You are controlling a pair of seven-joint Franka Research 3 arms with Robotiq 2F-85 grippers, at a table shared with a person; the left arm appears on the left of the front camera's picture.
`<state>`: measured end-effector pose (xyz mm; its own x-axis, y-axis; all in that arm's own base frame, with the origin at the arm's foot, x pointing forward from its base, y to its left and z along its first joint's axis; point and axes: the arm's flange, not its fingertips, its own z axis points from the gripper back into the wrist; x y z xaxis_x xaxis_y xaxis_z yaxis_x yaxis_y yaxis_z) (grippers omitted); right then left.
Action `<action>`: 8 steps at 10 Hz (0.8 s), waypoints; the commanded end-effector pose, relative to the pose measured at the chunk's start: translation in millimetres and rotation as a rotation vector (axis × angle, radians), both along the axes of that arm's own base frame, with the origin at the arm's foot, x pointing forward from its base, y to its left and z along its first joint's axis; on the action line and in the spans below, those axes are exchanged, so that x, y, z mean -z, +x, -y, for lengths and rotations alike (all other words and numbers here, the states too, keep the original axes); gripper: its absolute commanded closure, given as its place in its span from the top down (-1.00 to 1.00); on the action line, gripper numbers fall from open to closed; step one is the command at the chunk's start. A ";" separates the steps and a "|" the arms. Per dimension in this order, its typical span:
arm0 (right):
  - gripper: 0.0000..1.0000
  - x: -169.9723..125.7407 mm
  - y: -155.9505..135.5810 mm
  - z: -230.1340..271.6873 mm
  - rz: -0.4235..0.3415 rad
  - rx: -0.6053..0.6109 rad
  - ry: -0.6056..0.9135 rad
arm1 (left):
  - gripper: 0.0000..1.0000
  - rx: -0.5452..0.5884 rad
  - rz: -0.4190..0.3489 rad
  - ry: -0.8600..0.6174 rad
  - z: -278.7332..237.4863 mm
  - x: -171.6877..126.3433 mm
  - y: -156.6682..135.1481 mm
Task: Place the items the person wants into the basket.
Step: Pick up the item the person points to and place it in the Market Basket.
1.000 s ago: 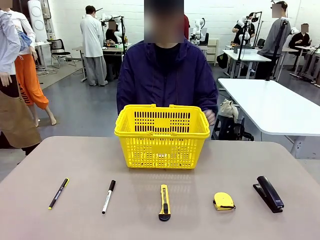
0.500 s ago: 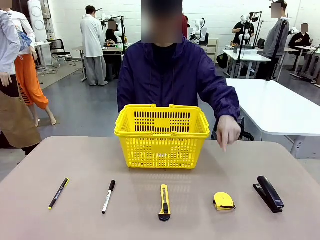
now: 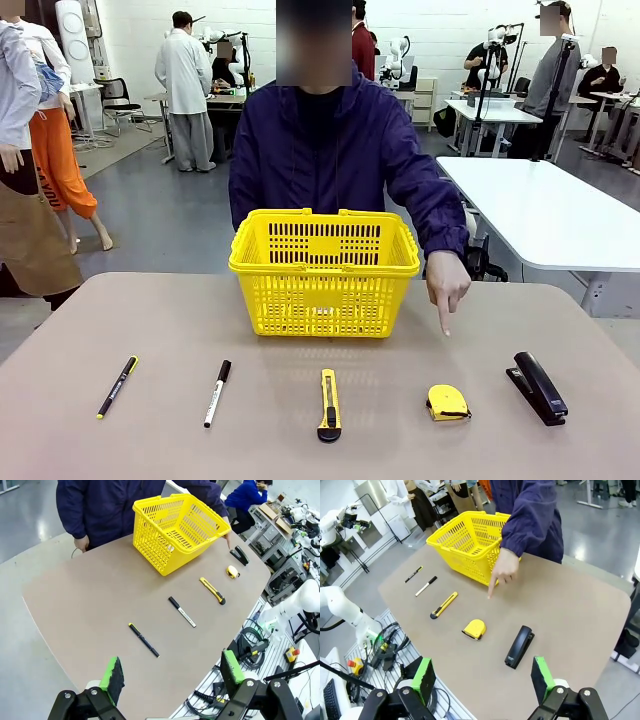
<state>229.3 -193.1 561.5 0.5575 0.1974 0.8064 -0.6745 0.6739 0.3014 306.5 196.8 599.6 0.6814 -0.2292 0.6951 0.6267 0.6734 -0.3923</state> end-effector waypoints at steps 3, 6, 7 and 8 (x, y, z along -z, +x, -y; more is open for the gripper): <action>1.00 -1.9 0.8 0.9 0.016 -0.014 0.012 | 1.00 0.016 0.021 -0.008 -1.8 -0.4 0.1; 1.00 -25.6 52.5 -68.5 -0.290 -0.098 -0.227 | 1.00 0.016 0.021 -0.008 -1.8 -0.4 0.1; 1.00 -33.1 80.0 -104.9 -0.416 -0.157 -0.305 | 1.00 0.016 0.021 -0.008 -1.8 -0.4 0.1; 1.00 -36.3 106.0 -140.9 -0.503 -0.191 -0.333 | 1.00 0.016 0.021 -0.008 -1.8 -0.4 0.1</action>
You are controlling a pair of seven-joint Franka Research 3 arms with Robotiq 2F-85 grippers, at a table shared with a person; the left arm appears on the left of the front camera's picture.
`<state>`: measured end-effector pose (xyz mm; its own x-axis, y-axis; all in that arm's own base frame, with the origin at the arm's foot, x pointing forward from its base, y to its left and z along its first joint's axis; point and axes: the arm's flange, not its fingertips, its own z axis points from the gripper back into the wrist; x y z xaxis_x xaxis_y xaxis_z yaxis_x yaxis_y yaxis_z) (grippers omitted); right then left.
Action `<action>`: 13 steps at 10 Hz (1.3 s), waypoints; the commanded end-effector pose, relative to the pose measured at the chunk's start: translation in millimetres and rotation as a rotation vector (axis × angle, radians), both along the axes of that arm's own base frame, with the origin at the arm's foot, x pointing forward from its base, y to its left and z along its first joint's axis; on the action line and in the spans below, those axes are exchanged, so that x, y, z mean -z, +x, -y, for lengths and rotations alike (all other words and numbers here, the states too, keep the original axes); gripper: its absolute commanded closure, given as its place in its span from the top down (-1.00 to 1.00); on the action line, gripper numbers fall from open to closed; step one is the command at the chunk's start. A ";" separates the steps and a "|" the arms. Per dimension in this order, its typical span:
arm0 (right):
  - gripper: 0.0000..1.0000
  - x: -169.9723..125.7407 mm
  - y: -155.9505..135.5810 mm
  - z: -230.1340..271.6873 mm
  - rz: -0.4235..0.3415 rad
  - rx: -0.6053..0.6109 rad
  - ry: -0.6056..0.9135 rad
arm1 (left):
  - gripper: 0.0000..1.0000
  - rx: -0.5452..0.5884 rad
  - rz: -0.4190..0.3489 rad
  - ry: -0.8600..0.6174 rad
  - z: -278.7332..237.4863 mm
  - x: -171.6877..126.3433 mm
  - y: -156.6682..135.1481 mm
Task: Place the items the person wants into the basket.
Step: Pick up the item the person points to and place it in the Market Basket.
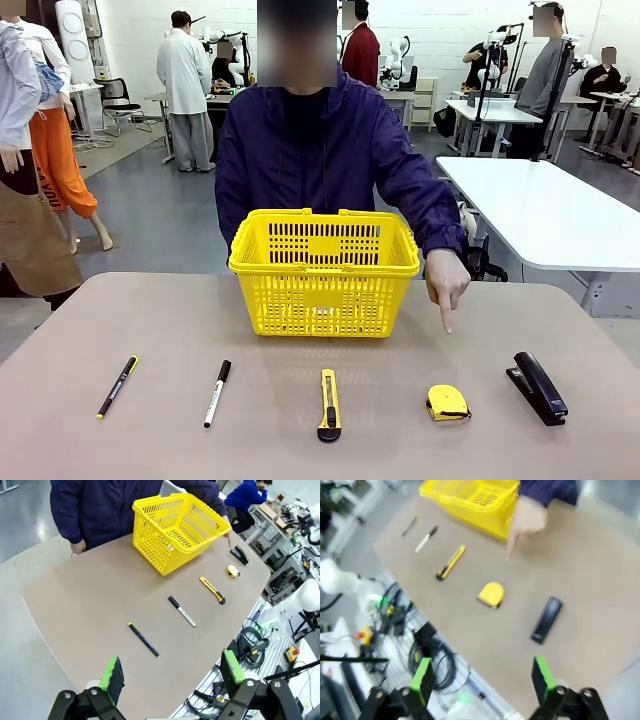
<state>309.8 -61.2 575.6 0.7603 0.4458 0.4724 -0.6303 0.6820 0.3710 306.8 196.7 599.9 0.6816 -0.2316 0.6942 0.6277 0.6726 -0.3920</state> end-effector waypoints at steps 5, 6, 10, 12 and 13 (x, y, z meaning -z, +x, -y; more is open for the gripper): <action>1.00 83.7 99.9 -187.6 -0.347 0.298 -0.386 | 1.00 0.014 0.022 -0.010 -2.0 -0.1 -0.2; 1.00 101.6 100.2 -210.4 -0.262 0.402 -0.471 | 1.00 0.014 0.022 -0.010 -2.0 -0.1 -0.2; 1.00 123.0 70.4 -239.4 -0.034 0.503 -0.566 | 1.00 0.014 0.022 -0.010 -2.0 -0.1 -0.2; 1.00 109.1 54.0 -225.6 0.008 0.460 -0.506 | 1.00 0.014 0.022 -0.010 -2.0 -0.1 -0.2; 1.00 119.1 72.6 -242.3 -0.053 0.463 -0.552 | 1.00 0.014 0.022 -0.010 -2.0 -0.1 -0.2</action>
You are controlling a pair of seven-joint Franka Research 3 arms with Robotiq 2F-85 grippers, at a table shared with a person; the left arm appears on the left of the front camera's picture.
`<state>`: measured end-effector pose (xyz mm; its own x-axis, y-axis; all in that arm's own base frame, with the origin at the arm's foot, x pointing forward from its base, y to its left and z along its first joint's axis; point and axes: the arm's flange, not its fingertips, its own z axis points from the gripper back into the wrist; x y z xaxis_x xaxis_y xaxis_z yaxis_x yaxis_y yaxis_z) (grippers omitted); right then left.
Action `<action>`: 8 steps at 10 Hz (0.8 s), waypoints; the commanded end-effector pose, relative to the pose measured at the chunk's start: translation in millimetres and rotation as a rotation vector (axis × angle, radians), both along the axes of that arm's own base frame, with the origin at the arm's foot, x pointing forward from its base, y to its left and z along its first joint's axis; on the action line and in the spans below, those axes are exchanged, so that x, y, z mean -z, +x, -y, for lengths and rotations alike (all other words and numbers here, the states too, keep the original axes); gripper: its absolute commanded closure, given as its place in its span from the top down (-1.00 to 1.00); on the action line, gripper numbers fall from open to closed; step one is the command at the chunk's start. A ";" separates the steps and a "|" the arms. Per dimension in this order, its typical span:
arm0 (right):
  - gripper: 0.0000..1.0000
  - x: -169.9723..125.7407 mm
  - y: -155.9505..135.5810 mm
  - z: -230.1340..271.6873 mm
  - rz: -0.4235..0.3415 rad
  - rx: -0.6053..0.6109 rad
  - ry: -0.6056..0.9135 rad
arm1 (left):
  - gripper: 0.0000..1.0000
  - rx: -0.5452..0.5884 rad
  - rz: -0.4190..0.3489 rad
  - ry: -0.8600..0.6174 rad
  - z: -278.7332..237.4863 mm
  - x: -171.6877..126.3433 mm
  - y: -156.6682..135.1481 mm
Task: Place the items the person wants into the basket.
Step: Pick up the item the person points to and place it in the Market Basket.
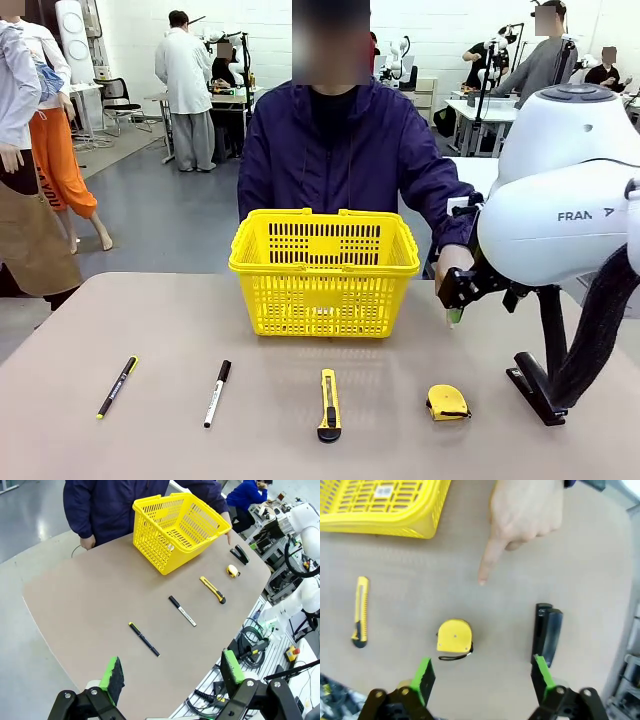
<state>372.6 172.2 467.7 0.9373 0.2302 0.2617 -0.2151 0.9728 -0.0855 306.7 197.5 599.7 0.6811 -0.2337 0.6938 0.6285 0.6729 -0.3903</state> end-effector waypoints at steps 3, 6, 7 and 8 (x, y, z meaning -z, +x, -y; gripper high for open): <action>1.00 11.2 9.9 -8.9 -0.034 -0.005 -0.005 | 1.00 0.013 0.022 -0.012 -1.2 -0.3 -0.2; 1.00 13.8 6.8 -6.2 -0.038 -0.011 -0.001 | 1.00 0.013 0.022 -0.012 -1.2 -0.3 -0.2; 1.00 27.4 4.2 -11.7 -0.026 0.070 0.013 | 1.00 0.013 0.022 -0.012 -1.2 -0.3 -0.2; 1.00 43.1 0.4 -19.9 -0.032 0.125 0.033 | 1.00 0.013 0.022 -0.012 -1.2 -0.3 -0.2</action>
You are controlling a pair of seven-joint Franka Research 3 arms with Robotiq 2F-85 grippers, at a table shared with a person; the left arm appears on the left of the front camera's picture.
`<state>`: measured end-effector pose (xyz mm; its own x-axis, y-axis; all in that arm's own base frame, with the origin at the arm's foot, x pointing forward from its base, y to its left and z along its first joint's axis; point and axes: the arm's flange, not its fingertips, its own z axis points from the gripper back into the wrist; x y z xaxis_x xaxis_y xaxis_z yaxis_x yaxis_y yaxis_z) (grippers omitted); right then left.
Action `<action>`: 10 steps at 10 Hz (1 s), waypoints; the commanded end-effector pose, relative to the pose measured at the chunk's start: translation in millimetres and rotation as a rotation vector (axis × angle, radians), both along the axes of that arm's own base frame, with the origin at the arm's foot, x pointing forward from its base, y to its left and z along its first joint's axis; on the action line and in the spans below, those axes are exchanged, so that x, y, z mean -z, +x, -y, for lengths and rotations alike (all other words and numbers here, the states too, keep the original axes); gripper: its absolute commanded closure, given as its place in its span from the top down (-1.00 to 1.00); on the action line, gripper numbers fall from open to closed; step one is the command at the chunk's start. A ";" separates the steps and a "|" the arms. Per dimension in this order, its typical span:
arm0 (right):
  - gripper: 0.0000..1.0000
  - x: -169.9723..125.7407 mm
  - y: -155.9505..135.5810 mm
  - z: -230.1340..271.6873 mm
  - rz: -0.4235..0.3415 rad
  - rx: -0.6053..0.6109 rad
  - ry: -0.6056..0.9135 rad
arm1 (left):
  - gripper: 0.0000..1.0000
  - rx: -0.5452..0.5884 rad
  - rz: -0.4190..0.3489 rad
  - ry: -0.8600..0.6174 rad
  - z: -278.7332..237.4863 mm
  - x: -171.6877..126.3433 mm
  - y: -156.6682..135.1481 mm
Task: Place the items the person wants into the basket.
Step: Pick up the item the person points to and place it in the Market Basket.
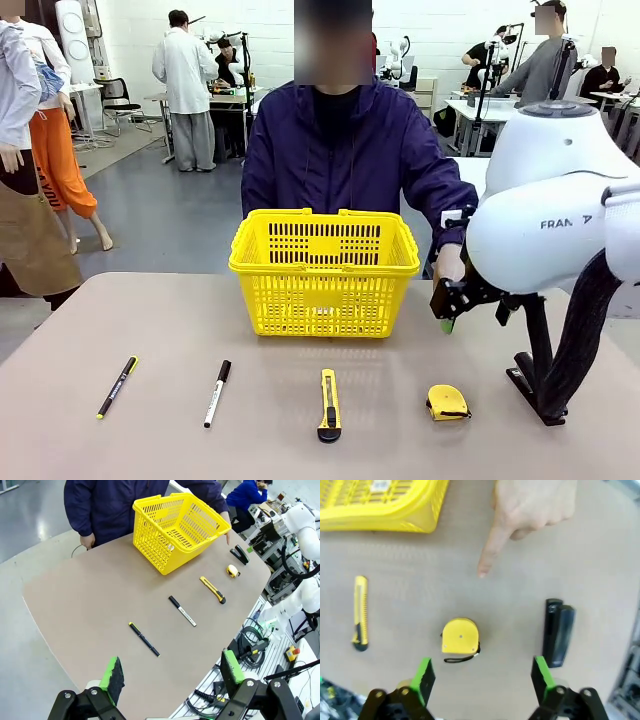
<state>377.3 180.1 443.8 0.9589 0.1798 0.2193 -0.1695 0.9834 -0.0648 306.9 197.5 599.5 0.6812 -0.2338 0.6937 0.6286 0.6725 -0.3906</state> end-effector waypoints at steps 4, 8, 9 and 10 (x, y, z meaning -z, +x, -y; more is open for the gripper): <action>1.00 76.6 -42.9 -35.7 0.014 0.117 0.028 | 1.00 0.013 0.022 -0.012 -1.2 -0.5 -0.4; 1.00 113.5 -36.0 -37.2 -0.021 0.113 0.021 | 1.00 0.013 0.022 -0.012 -1.2 -0.5 -0.4; 1.00 119.8 -33.1 -37.4 -0.038 0.120 0.008 | 1.00 0.013 0.022 -0.012 -1.2 -0.5 -0.4; 1.00 123.6 -31.7 -36.7 -0.058 0.117 -0.004 | 1.00 0.013 0.022 -0.012 -1.2 -0.5 -0.4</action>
